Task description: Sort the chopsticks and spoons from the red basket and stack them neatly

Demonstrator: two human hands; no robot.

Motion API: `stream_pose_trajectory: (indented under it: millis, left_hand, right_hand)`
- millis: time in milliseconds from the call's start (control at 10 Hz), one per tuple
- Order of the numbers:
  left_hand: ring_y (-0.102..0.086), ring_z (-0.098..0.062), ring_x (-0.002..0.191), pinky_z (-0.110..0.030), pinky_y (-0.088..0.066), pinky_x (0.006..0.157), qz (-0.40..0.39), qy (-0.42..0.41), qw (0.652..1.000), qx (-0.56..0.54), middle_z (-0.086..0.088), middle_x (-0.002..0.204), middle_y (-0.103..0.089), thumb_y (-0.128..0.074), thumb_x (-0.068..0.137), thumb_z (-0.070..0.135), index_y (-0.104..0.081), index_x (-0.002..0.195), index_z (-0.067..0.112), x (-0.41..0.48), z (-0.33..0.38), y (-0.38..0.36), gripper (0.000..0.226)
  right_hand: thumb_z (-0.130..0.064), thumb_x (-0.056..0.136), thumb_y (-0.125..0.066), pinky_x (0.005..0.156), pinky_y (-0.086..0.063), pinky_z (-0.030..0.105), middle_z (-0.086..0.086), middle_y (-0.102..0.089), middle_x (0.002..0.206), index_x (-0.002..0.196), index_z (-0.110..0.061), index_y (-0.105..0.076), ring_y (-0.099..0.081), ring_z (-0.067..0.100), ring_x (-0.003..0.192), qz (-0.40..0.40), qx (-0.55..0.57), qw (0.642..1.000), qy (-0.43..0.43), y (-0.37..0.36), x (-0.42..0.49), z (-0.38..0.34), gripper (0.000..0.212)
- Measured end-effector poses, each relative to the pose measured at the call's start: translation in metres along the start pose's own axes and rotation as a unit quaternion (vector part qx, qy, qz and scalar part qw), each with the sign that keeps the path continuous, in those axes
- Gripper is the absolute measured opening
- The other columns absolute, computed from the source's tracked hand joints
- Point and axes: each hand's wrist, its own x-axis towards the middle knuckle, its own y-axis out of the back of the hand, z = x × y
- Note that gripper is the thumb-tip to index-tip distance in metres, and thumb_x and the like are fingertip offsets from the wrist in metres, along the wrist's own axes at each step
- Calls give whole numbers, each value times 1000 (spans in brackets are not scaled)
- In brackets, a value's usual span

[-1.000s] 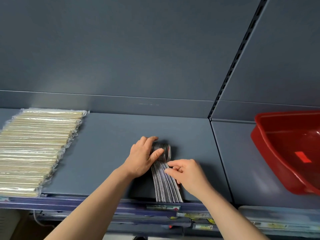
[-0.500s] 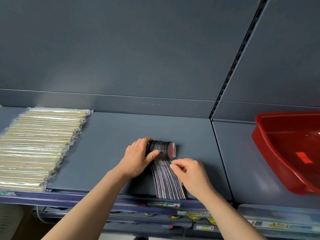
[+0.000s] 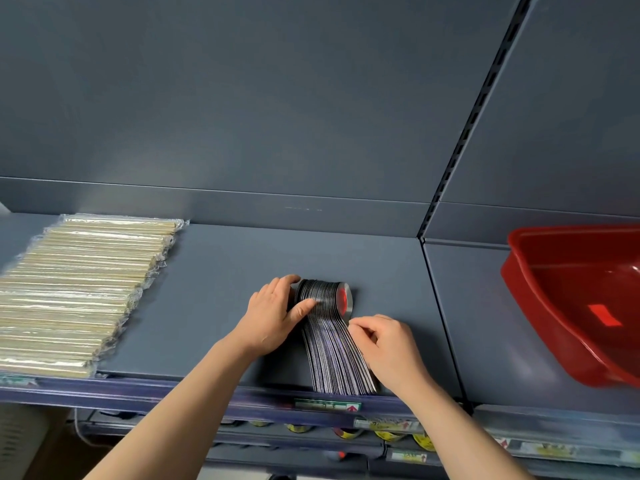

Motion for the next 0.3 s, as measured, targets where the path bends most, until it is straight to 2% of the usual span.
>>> stream_pose_trajectory:
  millis: [100,200,300]
  left_hand:
    - [-48,-25,120,-38,-33,100,-2,7,1000,-8,-5,129,-53,-41,92,55,-41,139,14,-2,1,4,62]
    - [-50,-25,118,-38,-36,100,1,15,1000,-15,-6,125,-56,-44,94,52,-45,135,12,-4,0,6,57]
    - [-54,-26,111,-39,-41,97,20,38,998,-46,-7,115,-60,-47,97,44,-51,128,10,-7,-5,14,47]
  right_hand:
    - [-18,90,-63,59,-46,15,-8,-65,71,89,-18,-77,-60,5,70,-1,-3,1000,-10,3,0,1,14]
    - [-19,90,-64,63,-47,14,-5,-69,76,88,-17,-77,-61,5,72,-6,-10,1000,-15,4,0,3,13]
    - [-22,91,-62,63,-49,23,-9,-67,70,78,-21,-73,-58,3,65,-38,-27,998,-38,10,7,5,17]
